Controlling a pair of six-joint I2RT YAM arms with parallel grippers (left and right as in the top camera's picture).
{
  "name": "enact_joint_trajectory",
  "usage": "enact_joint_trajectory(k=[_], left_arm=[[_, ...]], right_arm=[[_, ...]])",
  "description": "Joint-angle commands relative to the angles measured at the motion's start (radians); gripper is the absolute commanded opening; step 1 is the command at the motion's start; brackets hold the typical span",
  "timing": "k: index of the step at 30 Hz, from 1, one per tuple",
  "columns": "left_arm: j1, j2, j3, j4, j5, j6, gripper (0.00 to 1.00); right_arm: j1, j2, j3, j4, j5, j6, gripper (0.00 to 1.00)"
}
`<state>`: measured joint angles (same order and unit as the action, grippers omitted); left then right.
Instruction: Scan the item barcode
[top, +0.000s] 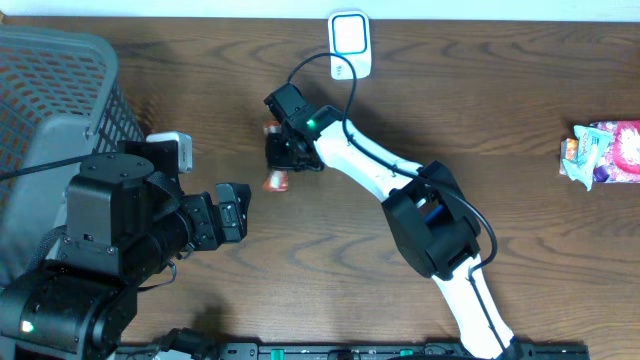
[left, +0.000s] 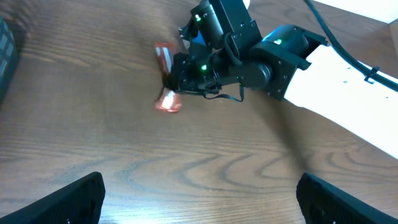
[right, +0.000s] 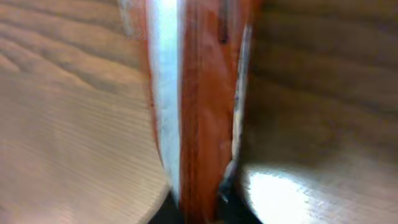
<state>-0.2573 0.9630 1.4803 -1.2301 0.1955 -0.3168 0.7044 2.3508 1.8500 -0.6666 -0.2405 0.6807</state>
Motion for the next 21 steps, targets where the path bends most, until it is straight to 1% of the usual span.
enact_joint_trajectory(k=[1,4,6,9,11,13,14,16,18,21], left_arm=[[-0.002,-0.003,0.003,0.0,-0.01,0.002,0.98],[-0.002,-0.003,0.003,0.0,-0.01,0.002,0.98],[-0.002,-0.003,0.003,0.0,-0.01,0.002,0.98],[-0.002,-0.003,0.003,0.0,-0.01,0.002,0.98],[-0.002,-0.003,0.003,0.0,-0.01,0.002,0.98],[-0.002,-0.003,0.003,0.0,-0.01,0.002,0.98],[-0.002,-0.003,0.003,0.0,-0.01,0.002,0.98],[-0.002,-0.003,0.003,0.0,-0.01,0.002,0.98],[-0.002,-0.003,0.003,0.0,-0.01,0.002,0.98],[-0.002,-0.003,0.003,0.0,-0.01,0.002,0.98]], right_arm=[[0.004,-0.004,-0.002,-0.022,-0.022,0.002,0.01],[-0.014,-0.029,-0.001,-0.063,-0.006,-0.043,0.01],[-0.027,-0.06,0.0,-0.111,0.063,-0.063,0.01],[-0.039,-0.122,0.001,-0.215,0.288,-0.077,0.01],[-0.039,-0.164,0.001,-0.307,0.515,-0.076,0.01],[-0.033,-0.187,0.001,-0.387,0.698,-0.074,0.01],[-0.029,-0.188,0.001,-0.427,0.78,-0.063,0.01],[-0.027,-0.18,-0.002,-0.508,0.882,-0.02,0.01],[-0.027,-0.165,-0.013,-0.552,0.892,0.005,0.01],[-0.025,-0.143,-0.048,-0.564,0.867,0.043,0.01]])
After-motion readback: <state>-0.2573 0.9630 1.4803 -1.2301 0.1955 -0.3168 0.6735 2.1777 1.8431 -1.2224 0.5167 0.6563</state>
